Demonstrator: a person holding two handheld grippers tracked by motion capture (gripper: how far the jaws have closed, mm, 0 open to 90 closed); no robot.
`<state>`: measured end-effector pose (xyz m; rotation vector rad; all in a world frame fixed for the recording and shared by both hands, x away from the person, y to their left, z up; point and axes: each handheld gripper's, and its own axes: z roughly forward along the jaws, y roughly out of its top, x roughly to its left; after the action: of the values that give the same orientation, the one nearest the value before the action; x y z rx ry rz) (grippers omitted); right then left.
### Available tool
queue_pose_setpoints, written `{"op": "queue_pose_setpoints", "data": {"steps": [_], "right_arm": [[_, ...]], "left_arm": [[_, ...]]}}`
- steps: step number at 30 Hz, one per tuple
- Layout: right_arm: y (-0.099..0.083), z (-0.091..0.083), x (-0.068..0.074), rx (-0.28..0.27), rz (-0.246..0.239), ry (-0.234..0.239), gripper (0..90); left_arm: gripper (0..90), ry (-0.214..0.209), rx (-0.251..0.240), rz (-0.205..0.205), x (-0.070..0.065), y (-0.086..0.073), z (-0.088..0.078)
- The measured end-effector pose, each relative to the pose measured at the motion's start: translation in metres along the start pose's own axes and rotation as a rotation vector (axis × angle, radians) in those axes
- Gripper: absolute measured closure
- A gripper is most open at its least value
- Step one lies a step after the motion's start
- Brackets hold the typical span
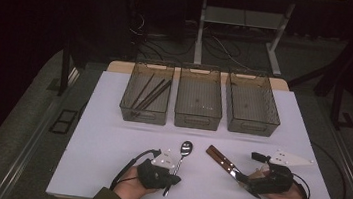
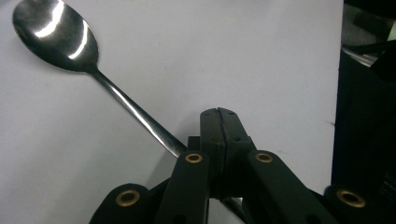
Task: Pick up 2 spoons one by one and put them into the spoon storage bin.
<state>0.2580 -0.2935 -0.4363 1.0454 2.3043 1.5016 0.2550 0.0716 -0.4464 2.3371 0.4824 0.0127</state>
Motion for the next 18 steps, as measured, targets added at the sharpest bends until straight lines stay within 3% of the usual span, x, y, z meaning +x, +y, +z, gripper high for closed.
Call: {"op": "queue_pose_setpoints", "data": {"steps": [1,3,5,6,13,18], "right_arm": [[0.0,0.0,0.0,0.0,-0.001,0.0,1.8],[0.0,-0.0001,-0.0001,-0.001,0.001,-0.001,1.8],[0.0,-0.0002,-0.0002,0.0,0.001,-0.001,1.8],[0.0,-0.0001,-0.0001,0.0,0.001,-0.001,1.8],[0.0,-0.0003,-0.0005,-0.002,0.0,-0.001,1.8],[0.0,-0.0004,-0.0005,-0.002,0.0,-0.001,1.8]], "left_arm": [[89.5,0.001,0.01,0.014,0.0006,0.0003,-0.0007],[89.6,0.007,-0.003,-0.001,-0.0017,0.0006,0.0004],[89.6,0.014,0.02,0.03,-0.0014,0.0011,-0.001],[89.6,0.019,0.006,0.014,-0.003,0.0011,0.0],[89.7,0.037,0.017,0.003,-0.0039,0.0007,-0.002],[89.8,0.045,0.033,0.01,-0.0019,0.0002,-0.0044]]}}
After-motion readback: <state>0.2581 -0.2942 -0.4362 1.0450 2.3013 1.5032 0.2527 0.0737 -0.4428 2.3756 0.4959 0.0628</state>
